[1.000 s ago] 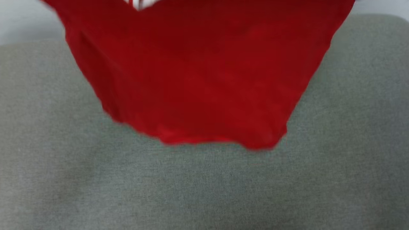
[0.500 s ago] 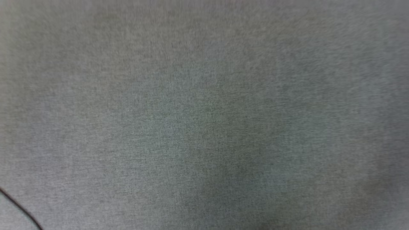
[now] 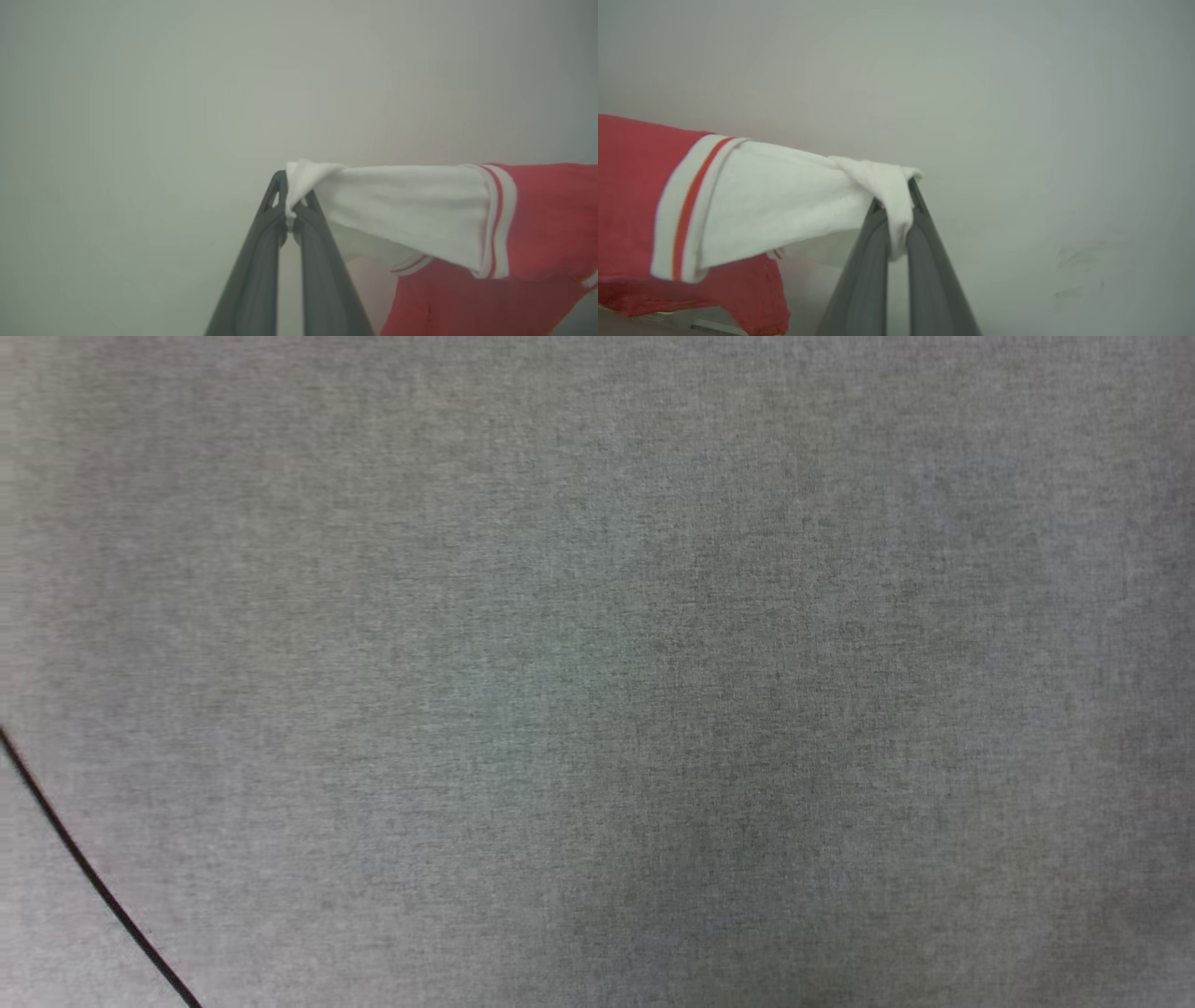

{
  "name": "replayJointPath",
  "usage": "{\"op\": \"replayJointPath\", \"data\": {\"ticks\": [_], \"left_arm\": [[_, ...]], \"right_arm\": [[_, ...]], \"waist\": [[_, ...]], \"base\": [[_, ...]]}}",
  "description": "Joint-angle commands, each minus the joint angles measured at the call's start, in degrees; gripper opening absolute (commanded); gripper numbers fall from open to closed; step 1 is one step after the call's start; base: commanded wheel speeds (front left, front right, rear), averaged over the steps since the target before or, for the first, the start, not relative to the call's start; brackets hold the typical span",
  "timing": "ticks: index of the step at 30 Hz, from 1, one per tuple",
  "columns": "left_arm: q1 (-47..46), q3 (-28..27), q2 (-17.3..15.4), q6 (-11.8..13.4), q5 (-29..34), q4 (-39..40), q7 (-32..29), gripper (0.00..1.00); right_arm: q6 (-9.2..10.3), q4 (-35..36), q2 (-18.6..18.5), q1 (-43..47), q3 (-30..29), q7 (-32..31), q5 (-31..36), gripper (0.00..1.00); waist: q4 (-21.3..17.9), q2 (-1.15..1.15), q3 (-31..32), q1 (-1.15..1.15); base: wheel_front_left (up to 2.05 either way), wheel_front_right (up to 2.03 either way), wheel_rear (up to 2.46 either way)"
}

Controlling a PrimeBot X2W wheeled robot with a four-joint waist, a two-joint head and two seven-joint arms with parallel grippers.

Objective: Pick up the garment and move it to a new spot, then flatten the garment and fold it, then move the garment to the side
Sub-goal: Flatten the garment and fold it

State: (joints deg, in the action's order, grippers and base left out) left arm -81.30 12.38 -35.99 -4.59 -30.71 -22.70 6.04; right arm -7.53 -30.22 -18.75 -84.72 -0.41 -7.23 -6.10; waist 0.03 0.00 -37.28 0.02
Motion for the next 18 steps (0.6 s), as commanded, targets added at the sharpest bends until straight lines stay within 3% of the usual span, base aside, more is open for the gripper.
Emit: {"op": "replayJointPath", "data": {"ticks": [1,10,18], "left_arm": [[3.41,0.39,1.22,-0.31,-0.61,-0.66,1.38,0.00],[23.86,2.40,5.46,1.81,-3.24,0.20,4.65,0.00],[44.56,3.41,3.08,4.09,-5.36,3.81,1.25,0.00]], "right_arm": [[0.08,-1.13,-0.15,2.60,0.46,0.53,-1.22,0.00],[0.08,-2.56,-2.81,19.78,5.52,-1.45,-8.36,0.00],[0.08,0.92,-4.41,36.84,7.93,-5.79,-14.50,0.00]], "waist": [[0.60,0.00,0.95,-0.02],[1.37,0.00,7.36,-0.02],[0.73,0.00,15.34,-0.02]], "base": [[0.00,0.00,0.00],[0.00,0.00,0.00],[0.00,0.00,0.00]]}}
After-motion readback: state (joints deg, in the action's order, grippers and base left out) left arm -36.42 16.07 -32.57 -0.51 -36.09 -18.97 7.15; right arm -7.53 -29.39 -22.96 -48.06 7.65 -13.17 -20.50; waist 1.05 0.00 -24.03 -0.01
